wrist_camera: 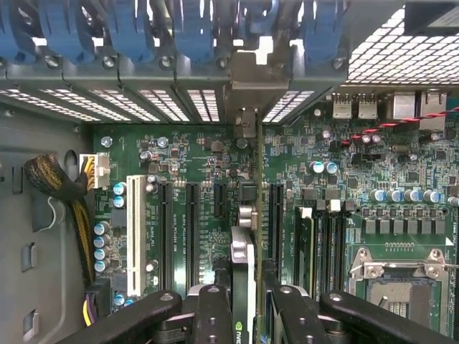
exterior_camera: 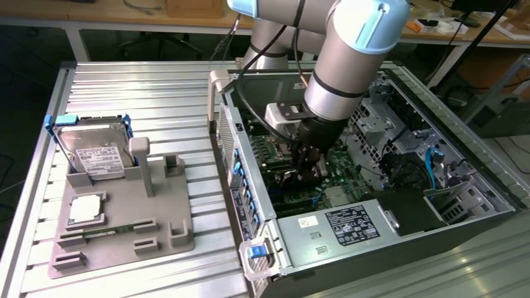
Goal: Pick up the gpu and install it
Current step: 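Insert the gpu into the slot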
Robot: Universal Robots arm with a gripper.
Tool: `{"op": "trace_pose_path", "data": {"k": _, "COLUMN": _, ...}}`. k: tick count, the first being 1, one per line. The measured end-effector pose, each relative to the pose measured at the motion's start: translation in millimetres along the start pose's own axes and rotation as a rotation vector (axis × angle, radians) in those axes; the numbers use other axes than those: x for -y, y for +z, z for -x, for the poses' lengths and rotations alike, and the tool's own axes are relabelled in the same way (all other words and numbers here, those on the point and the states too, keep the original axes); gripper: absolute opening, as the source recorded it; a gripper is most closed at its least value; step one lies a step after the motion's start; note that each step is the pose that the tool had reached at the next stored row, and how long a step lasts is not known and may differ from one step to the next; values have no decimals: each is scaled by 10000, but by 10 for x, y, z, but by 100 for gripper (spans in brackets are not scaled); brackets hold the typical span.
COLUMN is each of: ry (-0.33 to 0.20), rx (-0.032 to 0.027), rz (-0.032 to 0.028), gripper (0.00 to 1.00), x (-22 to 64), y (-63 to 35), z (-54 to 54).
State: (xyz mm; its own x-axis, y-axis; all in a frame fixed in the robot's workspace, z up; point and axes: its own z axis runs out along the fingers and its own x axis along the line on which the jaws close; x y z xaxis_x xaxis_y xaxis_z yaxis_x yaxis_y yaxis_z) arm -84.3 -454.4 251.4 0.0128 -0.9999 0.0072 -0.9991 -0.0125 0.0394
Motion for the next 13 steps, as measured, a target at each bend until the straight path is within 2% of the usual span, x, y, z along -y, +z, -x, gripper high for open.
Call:
{"op": "trace_pose_path", "data": {"k": 1, "ry": 2, "rx": -2, "rz": -15, "gripper": 27, "x": -8, "y": 1, "z": 1}}
{"op": "trace_pose_path", "data": {"k": 11, "ry": 1, "rx": -7, "rz": -11, "gripper": 27, "x": -11, "y": -2, "z": 2}}
{"op": "trace_pose_path", "data": {"k": 13, "ry": 3, "rx": -10, "rz": -29, "gripper": 27, "x": -15, "y": 1, "z": 5}}
